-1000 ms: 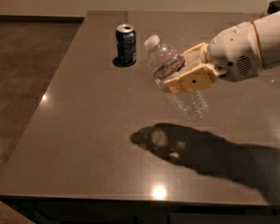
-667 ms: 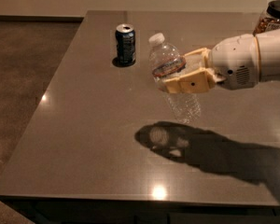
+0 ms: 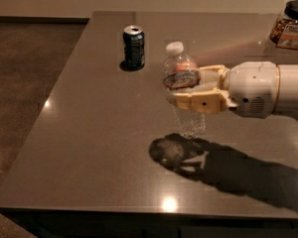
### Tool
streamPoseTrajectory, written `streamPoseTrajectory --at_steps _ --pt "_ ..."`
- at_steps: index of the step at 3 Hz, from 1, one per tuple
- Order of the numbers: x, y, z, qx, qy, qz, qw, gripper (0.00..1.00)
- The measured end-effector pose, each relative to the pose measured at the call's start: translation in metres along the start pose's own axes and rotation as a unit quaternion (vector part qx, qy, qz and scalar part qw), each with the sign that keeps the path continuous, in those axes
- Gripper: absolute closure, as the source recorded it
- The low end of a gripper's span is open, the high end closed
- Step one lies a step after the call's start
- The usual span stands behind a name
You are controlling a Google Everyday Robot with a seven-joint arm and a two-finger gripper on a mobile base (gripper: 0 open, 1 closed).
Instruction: Place water bottle upright
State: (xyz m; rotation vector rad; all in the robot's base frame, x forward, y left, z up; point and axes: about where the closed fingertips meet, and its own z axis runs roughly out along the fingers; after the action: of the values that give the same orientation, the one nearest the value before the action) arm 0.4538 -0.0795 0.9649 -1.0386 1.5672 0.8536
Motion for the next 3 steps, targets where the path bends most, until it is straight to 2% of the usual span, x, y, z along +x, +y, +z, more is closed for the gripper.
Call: streamPoseTrajectory --at_steps 1,3 --pt "0.0057 0.0079 -0.0011 0.005 -0.033 -0.006 0.9994 1.0" --pt "0.0125 0.0172 -0.0019 0.004 -0.099 -0.025 0.9947 1.0"
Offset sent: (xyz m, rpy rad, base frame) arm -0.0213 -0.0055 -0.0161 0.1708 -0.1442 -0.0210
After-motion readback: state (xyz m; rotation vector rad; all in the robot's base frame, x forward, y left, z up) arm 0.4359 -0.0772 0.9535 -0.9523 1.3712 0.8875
